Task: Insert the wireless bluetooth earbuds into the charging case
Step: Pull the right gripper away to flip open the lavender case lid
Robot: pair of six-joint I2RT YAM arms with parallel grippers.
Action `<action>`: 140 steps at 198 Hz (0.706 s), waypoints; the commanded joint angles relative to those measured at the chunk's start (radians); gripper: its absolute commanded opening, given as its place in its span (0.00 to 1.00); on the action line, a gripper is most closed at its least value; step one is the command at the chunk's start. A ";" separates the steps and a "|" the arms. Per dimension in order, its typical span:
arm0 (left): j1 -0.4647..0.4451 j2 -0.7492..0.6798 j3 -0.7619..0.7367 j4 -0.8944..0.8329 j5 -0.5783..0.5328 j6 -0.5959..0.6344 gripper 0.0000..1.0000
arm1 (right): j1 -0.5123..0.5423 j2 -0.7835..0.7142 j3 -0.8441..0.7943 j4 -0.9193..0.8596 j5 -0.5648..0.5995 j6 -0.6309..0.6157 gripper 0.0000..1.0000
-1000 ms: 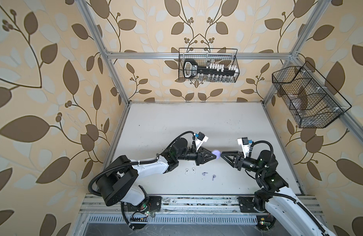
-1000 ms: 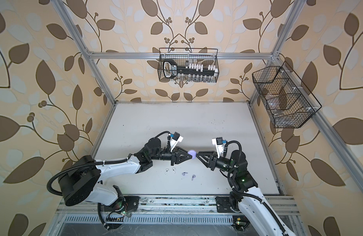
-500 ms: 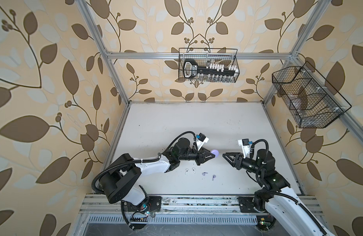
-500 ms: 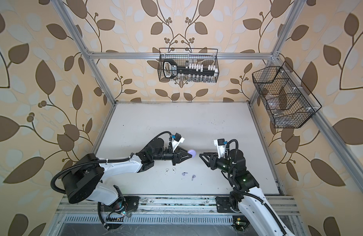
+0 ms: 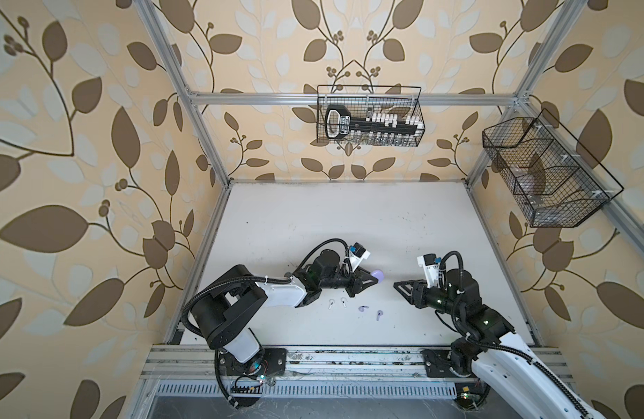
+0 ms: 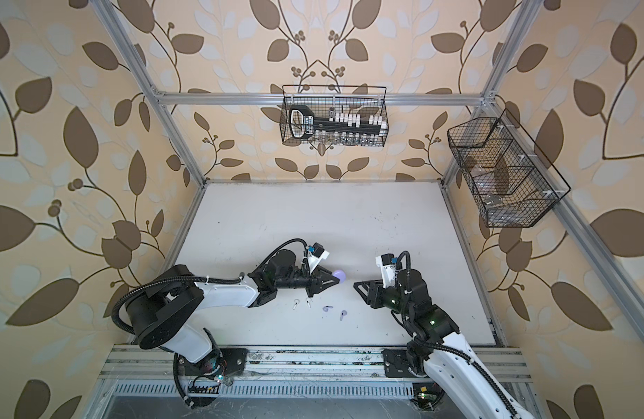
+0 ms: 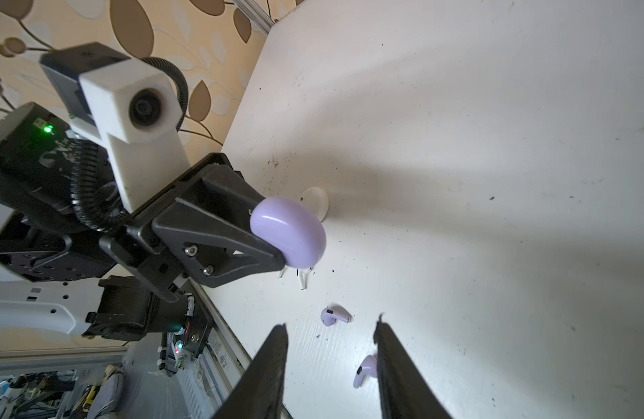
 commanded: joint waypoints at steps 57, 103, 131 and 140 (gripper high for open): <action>-0.038 -0.099 -0.027 -0.048 -0.040 0.135 0.00 | 0.219 0.129 0.095 0.004 0.240 0.071 0.41; -0.067 -0.166 -0.013 -0.167 -0.063 0.218 0.00 | 0.211 0.215 0.141 0.048 0.237 0.075 0.41; -0.067 -0.177 -0.020 -0.178 -0.087 0.235 0.00 | 0.225 0.263 0.178 0.064 0.231 0.075 0.41; -0.067 -0.178 -0.023 -0.174 -0.090 0.233 0.00 | 0.226 0.272 0.181 0.071 0.230 0.075 0.41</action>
